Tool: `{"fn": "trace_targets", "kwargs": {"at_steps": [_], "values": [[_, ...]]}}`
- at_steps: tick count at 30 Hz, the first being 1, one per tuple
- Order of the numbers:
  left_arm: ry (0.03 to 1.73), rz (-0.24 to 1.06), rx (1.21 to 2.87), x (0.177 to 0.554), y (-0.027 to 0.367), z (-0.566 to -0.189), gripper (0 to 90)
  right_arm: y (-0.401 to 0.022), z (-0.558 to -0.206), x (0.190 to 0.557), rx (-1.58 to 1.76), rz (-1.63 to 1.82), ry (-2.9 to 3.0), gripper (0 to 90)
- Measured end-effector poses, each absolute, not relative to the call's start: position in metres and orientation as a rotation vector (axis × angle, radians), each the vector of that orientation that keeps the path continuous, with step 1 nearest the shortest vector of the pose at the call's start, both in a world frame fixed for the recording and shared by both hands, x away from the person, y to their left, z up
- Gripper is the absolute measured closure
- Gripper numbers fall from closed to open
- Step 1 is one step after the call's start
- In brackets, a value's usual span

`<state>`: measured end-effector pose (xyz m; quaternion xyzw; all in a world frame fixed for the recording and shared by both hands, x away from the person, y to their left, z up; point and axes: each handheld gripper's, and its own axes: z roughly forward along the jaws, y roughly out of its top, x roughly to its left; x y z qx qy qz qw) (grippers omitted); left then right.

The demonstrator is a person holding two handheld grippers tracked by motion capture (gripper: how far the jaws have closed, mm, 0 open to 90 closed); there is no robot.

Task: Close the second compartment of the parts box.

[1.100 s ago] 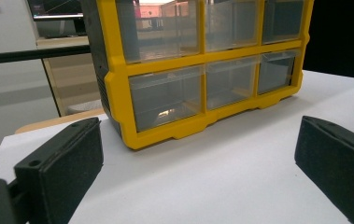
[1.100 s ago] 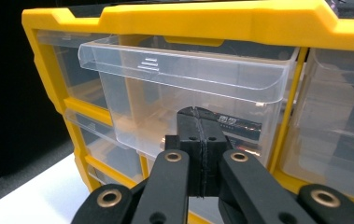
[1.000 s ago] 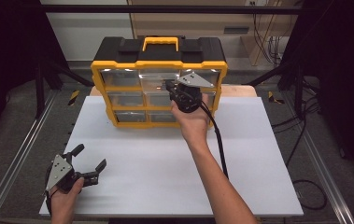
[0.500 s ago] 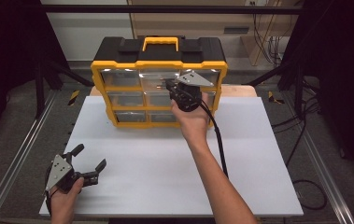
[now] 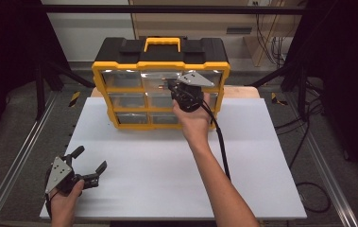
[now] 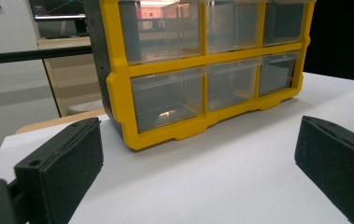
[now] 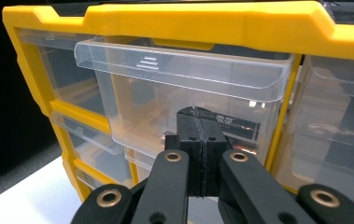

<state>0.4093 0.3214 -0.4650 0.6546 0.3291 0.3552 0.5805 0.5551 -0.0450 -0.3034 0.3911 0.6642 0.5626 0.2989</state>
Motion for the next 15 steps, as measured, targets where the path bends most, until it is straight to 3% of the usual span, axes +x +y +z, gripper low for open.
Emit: {"fn": "trace_targets", "kwargs": {"at_steps": [15], "values": [[0.768,0.826,1.531,0.4097,0.3212,-0.4652,0.8,-0.0434,-0.3027,0.5610,1.060,1.491,1.756,90.0]]}}
